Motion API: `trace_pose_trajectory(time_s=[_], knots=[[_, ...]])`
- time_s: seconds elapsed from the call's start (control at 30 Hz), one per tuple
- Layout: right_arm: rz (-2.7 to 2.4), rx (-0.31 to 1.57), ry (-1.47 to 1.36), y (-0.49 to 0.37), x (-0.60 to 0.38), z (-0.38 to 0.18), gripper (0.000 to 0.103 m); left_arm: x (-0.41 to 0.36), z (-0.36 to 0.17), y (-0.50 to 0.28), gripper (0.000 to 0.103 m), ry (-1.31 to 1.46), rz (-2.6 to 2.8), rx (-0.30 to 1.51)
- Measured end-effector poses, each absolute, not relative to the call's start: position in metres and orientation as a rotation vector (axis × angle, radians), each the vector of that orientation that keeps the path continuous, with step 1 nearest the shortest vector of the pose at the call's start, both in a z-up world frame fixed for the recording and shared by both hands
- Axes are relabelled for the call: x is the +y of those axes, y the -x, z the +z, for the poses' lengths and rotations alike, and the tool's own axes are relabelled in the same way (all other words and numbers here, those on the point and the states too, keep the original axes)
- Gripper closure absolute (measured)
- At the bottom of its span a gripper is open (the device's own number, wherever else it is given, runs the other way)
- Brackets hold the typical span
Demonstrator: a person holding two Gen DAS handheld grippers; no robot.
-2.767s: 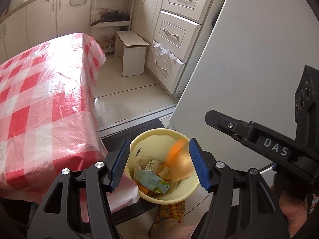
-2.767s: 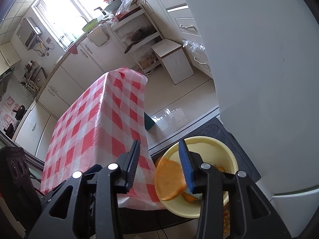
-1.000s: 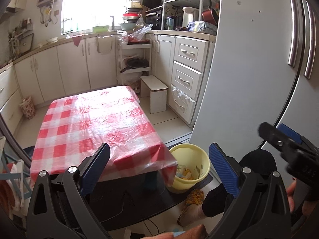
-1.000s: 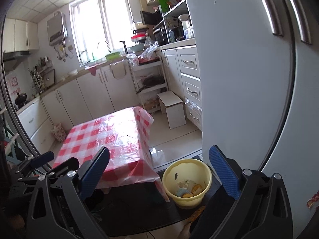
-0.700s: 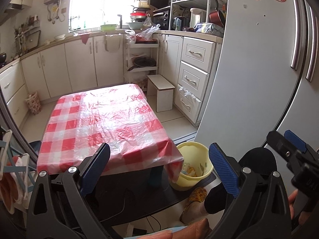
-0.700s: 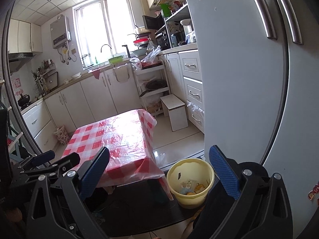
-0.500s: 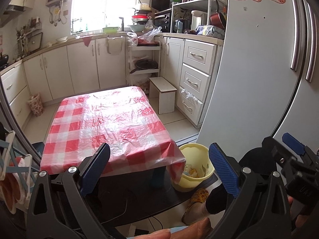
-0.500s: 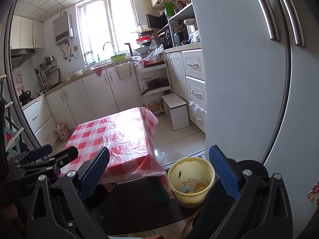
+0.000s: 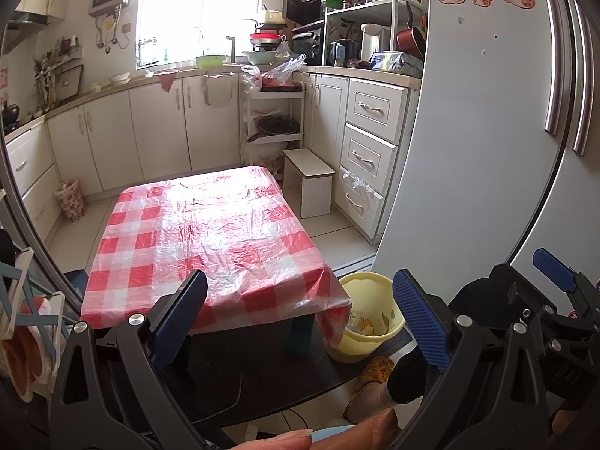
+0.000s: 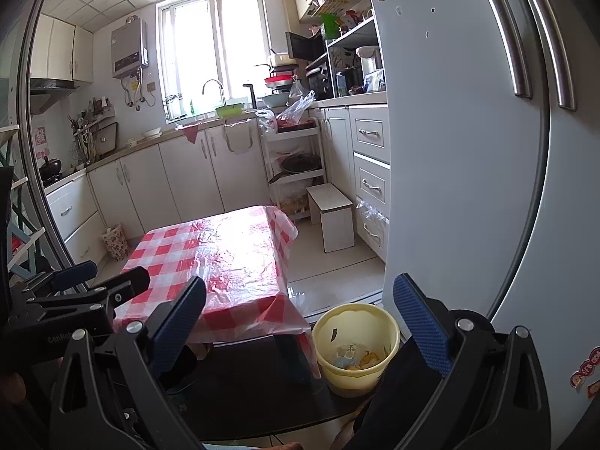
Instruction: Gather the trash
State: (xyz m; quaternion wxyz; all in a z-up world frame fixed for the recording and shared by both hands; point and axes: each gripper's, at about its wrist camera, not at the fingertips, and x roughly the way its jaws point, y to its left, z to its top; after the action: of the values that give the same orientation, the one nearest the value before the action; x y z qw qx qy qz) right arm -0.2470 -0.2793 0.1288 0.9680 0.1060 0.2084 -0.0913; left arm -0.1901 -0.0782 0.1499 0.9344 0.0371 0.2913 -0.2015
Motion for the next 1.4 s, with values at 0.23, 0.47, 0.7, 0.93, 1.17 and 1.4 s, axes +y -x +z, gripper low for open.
trace_pose_trajectory(time_s=[0.23,0.47,0.7,0.93,1.17,1.4], knots=[[-0.187,0.415,-0.211,0.2491,-0.2787,0.1291,0.007,-0.0793,0.1503,0.1914,0.008,-0.080,-0.411,0.593],[-0.187,0.417,-0.206,0.2492,-0.2786,0.1292,0.007,-0.0788,0.1508,0.1918,0.008,-0.076,-0.410,0.594],[-0.187,0.419,-0.206,0.2492,-0.2786,0.1291,0.007,-0.0788,0.1511,0.1918,0.008,-0.077,-0.411,0.593],[-0.188,0.418,-0.207,0.2494,-0.2793,0.1298,0.007,-0.0790,0.1518,0.1923,0.008,-0.079,-0.413,0.590],[-0.188,0.418,-0.207,0.2495,-0.2806,0.1302,0.007,-0.0790,0.1515,0.1925,0.008,-0.079,-0.413,0.590],[-0.189,0.418,-0.209,0.2499,-0.2822,0.1306,0.007,-0.0796,0.1513,0.1927,0.008,-0.079,-0.412,0.590]])
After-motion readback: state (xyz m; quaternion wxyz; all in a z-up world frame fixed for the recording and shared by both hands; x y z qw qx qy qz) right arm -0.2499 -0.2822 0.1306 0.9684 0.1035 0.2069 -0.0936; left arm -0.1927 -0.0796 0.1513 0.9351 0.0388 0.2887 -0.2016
